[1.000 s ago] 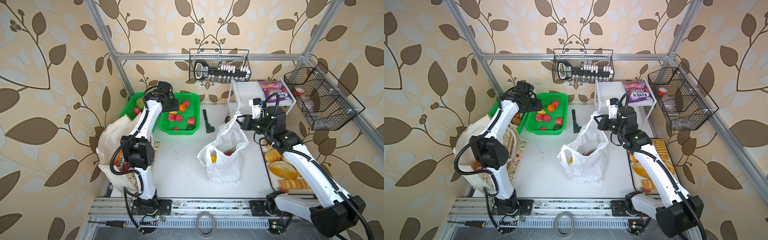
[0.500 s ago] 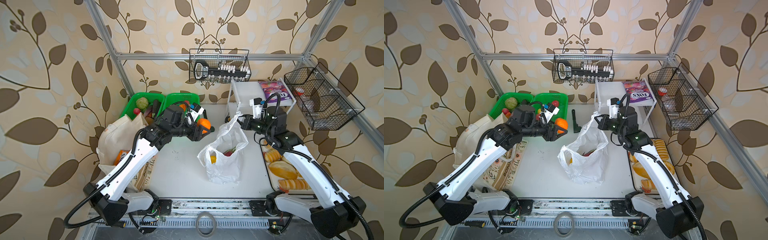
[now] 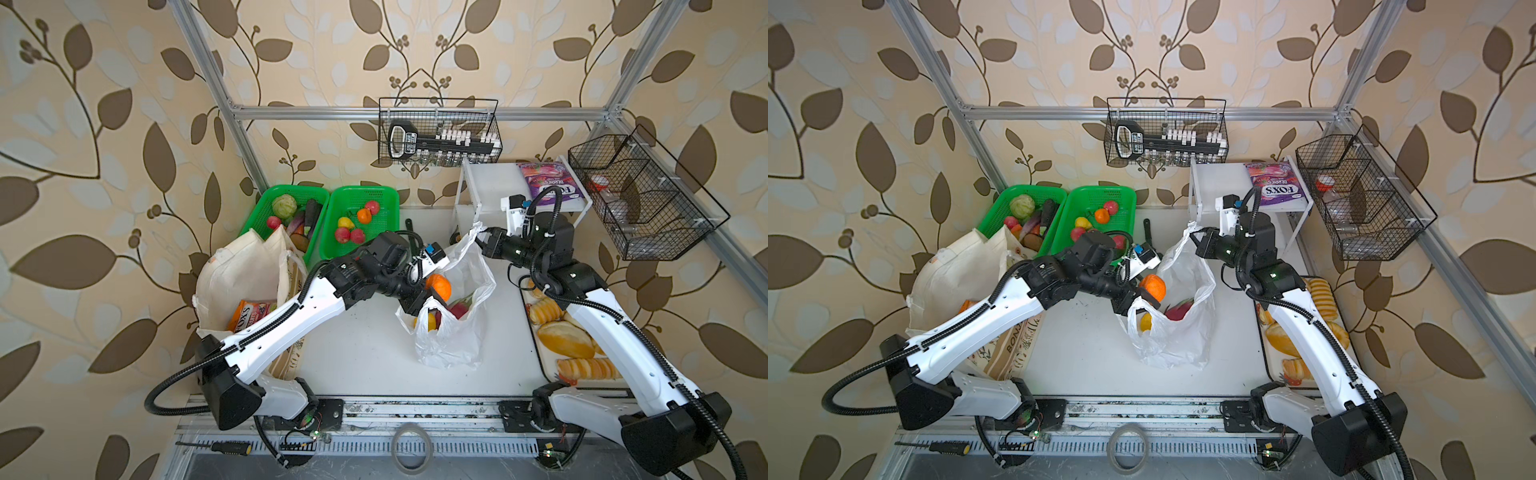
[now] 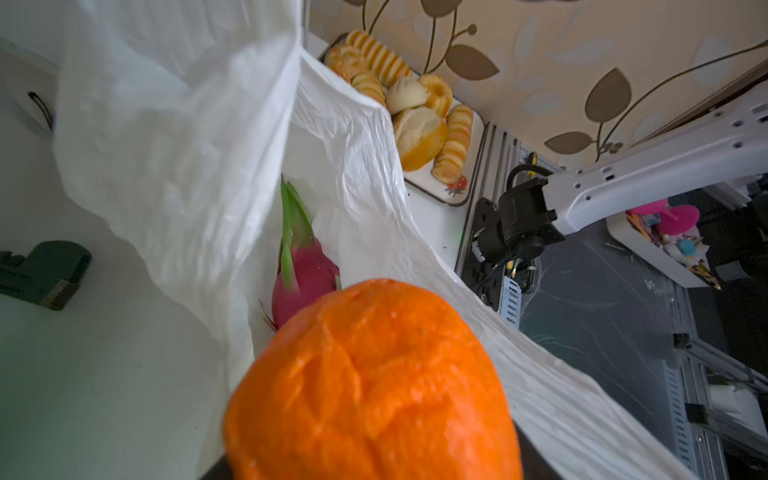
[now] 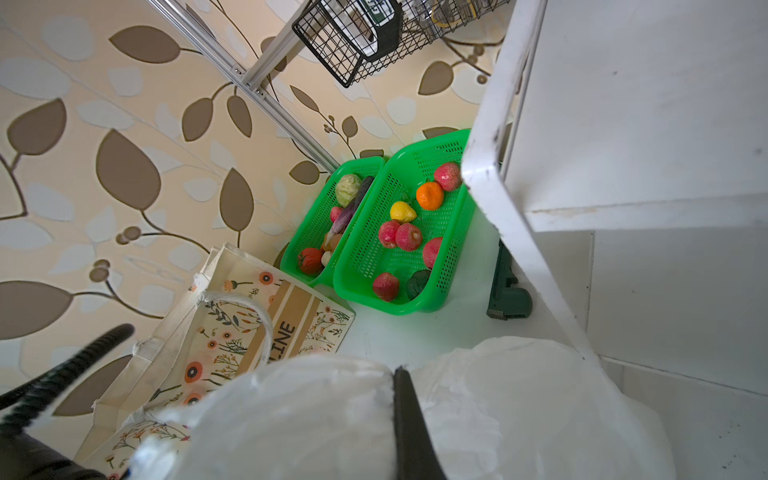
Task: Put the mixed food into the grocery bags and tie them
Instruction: 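Carry the orange over the white plastic bag with the left gripper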
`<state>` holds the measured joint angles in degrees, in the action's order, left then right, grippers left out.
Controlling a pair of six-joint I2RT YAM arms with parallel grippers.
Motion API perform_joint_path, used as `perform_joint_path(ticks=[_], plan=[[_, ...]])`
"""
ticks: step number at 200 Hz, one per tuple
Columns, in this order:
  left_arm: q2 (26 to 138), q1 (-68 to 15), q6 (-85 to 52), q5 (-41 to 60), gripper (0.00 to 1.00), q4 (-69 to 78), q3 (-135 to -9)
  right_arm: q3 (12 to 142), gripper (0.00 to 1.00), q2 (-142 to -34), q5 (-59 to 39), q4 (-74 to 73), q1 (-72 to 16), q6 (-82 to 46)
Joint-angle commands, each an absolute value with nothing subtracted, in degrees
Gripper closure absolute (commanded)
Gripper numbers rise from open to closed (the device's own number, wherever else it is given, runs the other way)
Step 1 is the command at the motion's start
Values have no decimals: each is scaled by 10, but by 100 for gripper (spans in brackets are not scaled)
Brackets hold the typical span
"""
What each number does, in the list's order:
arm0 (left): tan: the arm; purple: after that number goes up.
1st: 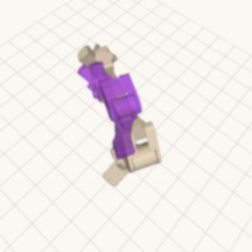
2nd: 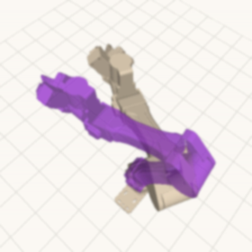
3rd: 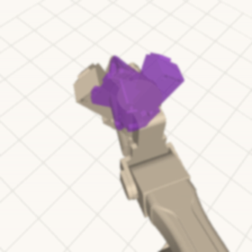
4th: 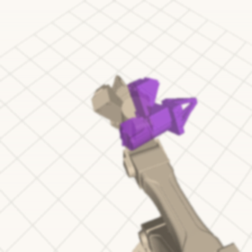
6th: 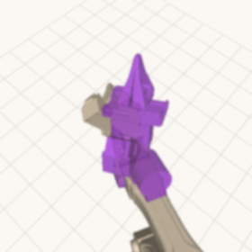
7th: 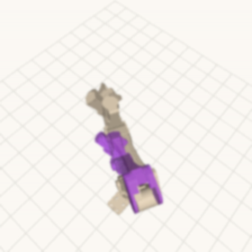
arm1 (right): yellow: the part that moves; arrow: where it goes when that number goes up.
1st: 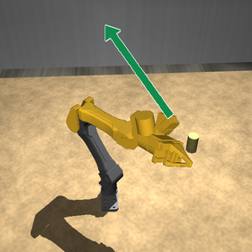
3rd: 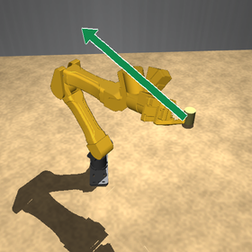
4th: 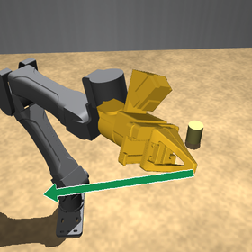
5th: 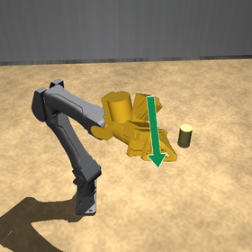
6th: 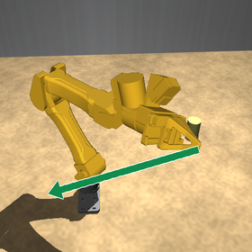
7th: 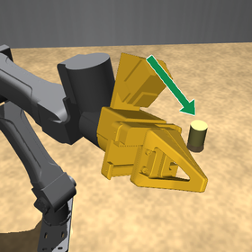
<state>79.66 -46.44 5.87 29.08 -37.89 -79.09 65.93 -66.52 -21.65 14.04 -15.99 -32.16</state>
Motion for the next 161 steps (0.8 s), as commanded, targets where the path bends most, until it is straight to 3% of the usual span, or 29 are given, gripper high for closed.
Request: perform_joint_path(ticks=[1, 43, 83, 113, 161], plan=[[819, -494, 83, 256, 48, -384, -838, 660, 100, -666, -222, 129, -158, -327], [874, -532, 62, 107, 44, -361, -870, 660, 100, -664, -225, 130, -157, -328], [872, -533, 26, -14, 35, -297, -859, 660, 100, -660, -223, 133, -151, -328], [875, -533, 32, 3, 19, -291, -862, 658, 100, -659, -223, 136, -146, -327], [828, -532, 41, 77, 11, -233, -821, 655, 100, -660, -223, 136, -138, -328]])
